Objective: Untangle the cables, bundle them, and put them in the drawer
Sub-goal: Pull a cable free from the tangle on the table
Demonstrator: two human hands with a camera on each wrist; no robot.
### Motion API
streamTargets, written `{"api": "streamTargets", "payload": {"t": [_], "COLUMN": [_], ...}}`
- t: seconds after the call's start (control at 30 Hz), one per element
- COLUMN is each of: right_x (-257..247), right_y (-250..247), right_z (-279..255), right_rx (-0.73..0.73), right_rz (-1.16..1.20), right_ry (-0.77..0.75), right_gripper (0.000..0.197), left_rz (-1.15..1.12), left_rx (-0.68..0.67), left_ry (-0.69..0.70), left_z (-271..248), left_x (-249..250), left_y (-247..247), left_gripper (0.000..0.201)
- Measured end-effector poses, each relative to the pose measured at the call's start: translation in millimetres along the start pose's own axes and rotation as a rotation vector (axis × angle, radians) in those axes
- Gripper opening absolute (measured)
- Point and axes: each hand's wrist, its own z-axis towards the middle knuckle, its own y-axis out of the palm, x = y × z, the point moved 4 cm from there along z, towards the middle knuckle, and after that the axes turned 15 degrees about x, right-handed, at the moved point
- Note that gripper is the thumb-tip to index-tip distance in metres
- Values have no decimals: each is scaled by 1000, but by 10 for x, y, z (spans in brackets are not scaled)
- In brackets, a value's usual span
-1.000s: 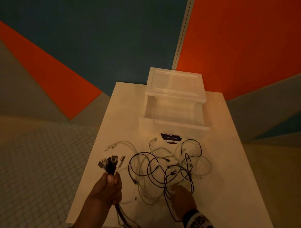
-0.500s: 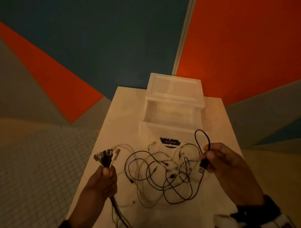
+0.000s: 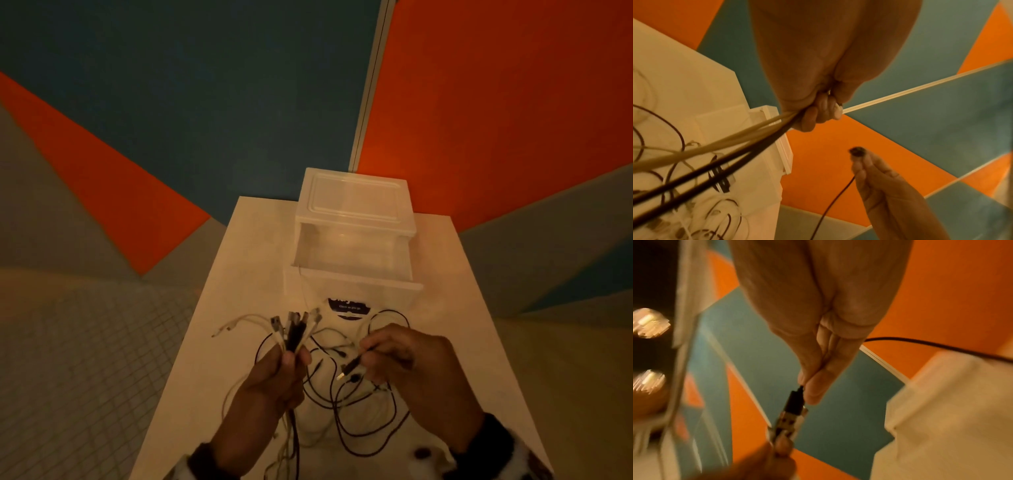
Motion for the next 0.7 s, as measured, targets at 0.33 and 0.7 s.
{"api": "streamTargets", "payload": {"t": [0.33,0.7], "right_x": [-62,-51], "right_y": [133,635], "right_z": [-36,-198], "right_rx": [90,273], "right_rz": [3,-351], "right_ry": [-107,-426], "right_gripper": [17,15], "left_rz": [-73,102], "left_rx": [26,68], "left_ry": [-38,111], "left_z": [41,-11], "left_x": [6,-40], "left_y": [46,312], "left_gripper": [32,31]}}
